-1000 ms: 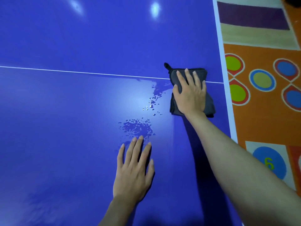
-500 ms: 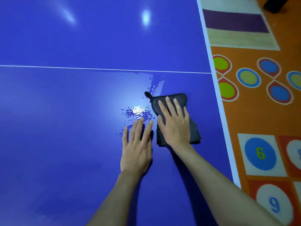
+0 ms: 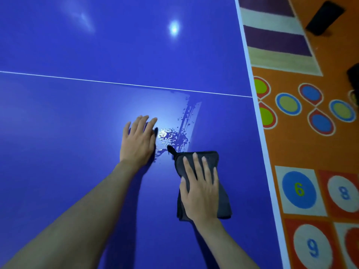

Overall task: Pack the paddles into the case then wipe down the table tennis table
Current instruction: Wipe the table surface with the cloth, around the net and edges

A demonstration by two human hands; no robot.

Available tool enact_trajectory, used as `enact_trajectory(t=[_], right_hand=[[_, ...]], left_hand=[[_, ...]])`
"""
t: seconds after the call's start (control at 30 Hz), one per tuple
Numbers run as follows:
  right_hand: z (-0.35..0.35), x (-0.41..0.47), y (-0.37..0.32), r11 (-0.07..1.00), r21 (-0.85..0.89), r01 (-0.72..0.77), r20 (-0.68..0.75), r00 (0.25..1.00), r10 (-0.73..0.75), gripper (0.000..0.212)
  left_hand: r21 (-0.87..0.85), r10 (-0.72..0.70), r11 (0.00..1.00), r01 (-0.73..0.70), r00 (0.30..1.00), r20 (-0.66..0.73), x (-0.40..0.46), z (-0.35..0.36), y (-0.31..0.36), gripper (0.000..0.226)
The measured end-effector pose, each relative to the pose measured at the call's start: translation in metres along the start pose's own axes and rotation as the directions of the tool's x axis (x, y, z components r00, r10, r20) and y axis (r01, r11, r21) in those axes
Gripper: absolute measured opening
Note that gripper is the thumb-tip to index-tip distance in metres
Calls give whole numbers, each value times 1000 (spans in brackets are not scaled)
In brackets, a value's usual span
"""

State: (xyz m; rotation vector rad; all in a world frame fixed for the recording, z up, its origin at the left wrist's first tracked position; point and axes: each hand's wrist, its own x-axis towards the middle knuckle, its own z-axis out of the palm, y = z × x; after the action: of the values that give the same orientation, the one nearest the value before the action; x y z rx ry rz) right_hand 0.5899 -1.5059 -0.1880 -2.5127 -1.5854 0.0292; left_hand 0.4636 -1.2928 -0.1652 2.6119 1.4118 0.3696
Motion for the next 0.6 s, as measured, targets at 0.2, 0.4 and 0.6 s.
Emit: enact_trajectory(t=[0.2,0.4,0.6], right_hand=[[8,107,-7,999,-3,-36,-9,999,36,61],[20,224,-13,999,0,-51,-75,996,51,58],[25,307,-16,1000,13,-3,-63,998,4,59]], left_hand=[[18,-35,999,34,997,68,28,11,-32,42],[-30,-56,998,57,997,51,30,14,-34,47],[48,-39,998,36,998,57,33,19,-37,49]])
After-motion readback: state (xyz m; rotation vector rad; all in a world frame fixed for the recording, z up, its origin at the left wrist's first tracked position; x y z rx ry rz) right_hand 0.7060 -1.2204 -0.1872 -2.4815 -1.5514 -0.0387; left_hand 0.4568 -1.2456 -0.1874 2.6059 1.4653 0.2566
